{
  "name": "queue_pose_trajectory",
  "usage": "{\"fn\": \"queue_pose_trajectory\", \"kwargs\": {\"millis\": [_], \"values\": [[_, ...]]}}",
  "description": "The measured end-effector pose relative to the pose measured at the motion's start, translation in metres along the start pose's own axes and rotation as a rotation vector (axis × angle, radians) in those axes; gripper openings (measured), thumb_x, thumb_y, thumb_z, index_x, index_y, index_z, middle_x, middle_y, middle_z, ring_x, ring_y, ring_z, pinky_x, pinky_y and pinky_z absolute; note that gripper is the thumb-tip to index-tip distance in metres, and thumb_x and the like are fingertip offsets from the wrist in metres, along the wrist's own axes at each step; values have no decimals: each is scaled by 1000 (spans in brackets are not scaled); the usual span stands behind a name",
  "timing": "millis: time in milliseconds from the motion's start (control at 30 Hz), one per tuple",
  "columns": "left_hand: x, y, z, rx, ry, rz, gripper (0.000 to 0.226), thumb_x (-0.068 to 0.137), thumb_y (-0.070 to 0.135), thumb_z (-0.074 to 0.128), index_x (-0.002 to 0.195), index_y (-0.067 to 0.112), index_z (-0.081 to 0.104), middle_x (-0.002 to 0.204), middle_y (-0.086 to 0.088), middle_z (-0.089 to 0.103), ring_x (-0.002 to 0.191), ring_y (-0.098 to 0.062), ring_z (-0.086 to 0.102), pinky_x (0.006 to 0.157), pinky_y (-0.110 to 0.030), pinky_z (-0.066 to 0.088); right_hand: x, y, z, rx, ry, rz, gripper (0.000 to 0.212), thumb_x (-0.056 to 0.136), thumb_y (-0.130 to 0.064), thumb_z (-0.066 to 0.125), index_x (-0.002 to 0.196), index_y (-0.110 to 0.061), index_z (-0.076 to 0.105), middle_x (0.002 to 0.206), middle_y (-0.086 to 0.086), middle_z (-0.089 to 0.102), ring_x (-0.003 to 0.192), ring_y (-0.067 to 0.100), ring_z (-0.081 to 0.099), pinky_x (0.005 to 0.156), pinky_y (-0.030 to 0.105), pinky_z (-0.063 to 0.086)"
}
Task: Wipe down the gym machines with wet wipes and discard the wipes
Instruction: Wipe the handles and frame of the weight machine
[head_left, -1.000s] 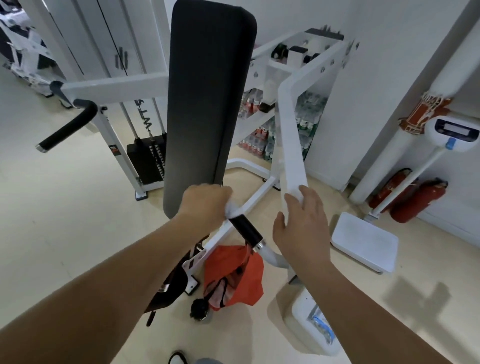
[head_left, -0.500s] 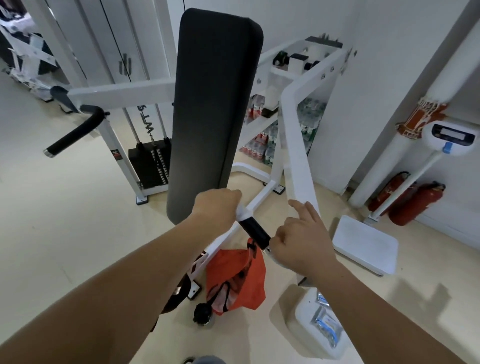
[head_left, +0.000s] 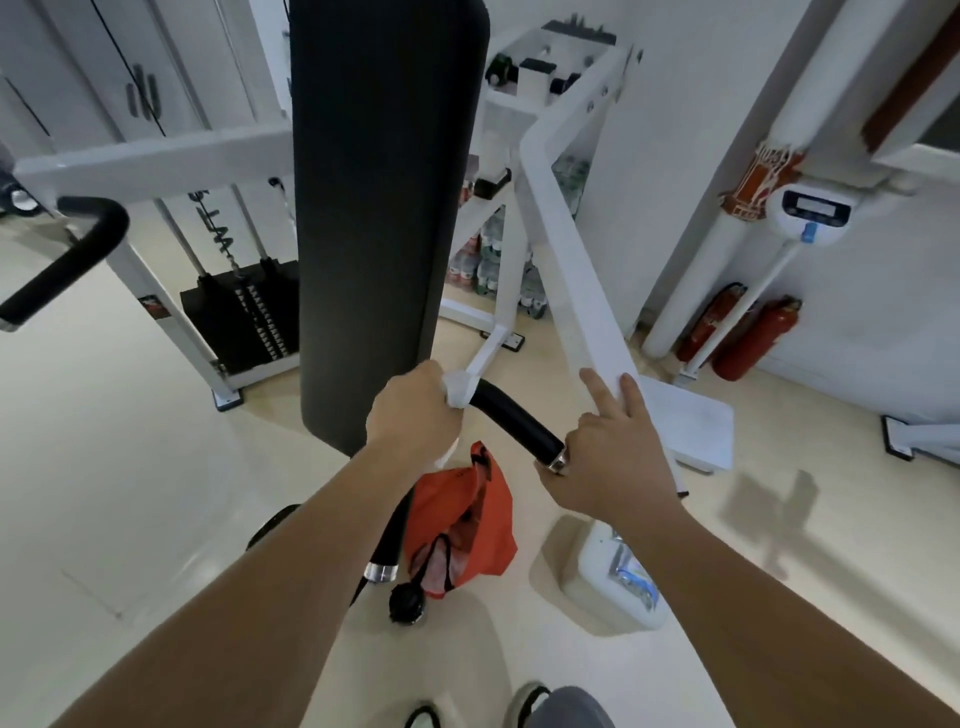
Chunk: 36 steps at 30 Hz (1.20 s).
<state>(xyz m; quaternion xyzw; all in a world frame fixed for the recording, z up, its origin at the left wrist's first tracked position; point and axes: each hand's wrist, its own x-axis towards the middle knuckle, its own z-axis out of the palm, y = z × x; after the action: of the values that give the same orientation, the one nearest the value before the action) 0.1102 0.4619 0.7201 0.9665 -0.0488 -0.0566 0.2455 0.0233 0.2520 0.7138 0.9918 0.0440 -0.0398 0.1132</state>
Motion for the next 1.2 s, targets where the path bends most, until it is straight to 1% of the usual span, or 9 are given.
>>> {"fn": "queue_pose_trajectory", "kwargs": {"millis": [100,200,333,533,600,800,900,1067,1200], "values": [[-42,-21,10,-239,39,-161,28,99,39,60,98,17,42,81,3,55,67,-8,51,55,-26,36,3,0,1,9,39,22,67,83,-70,27,76,-29,81,82,-12,72,155,18,22,127,53,1],[-95,-40,29,-211,98,-231,33,99,45,57,96,16,42,78,2,58,64,-10,54,58,-25,40,4,1,4,27,47,24,62,83,-73,35,75,-31,80,79,-14,70,154,16,22,127,52,1],[-122,-59,38,-231,-3,-276,32,98,44,59,96,15,48,76,2,62,62,-8,60,53,-20,45,3,0,5,-25,56,21,64,87,-68,30,76,-29,80,81,-12,72,154,17,22,127,53,3],[-39,-23,8,-207,-17,-175,32,99,36,59,117,11,49,102,-3,63,93,-23,64,75,-29,48,4,1,10,-31,144,9,67,87,-65,26,67,-27,78,71,-11,70,151,18,31,127,52,8],[-26,-10,2,-179,11,-151,22,100,33,58,107,17,45,98,-3,62,86,-23,61,74,-33,49,3,0,11,-28,178,1,67,85,-65,26,63,-27,78,66,-11,68,149,18,36,126,52,11],[-94,-45,27,-223,5,-217,35,99,46,56,110,17,40,87,4,58,75,-15,60,65,-29,48,1,2,17,10,260,-14,61,84,-64,34,59,-26,75,58,-9,64,142,19,45,125,53,16],[-134,-67,38,-201,-49,-248,36,97,51,57,106,19,42,85,5,62,72,-9,65,66,-29,57,3,1,16,7,241,-7,61,84,-64,34,57,-27,74,57,-11,63,142,18,45,125,53,15],[-96,-57,23,-219,-105,-197,37,98,46,57,116,18,43,86,5,61,73,-10,64,59,-25,50,3,1,13,-15,194,-7,62,85,-64,30,60,-28,74,60,-12,64,144,17,43,126,52,12],[-45,-23,8,-272,-11,-189,40,100,39,57,129,15,46,109,-4,66,95,-22,67,80,-35,55,-1,0,11,-26,191,6,59,87,-63,37,61,-27,75,61,-11,66,143,16,44,127,51,11]]}}
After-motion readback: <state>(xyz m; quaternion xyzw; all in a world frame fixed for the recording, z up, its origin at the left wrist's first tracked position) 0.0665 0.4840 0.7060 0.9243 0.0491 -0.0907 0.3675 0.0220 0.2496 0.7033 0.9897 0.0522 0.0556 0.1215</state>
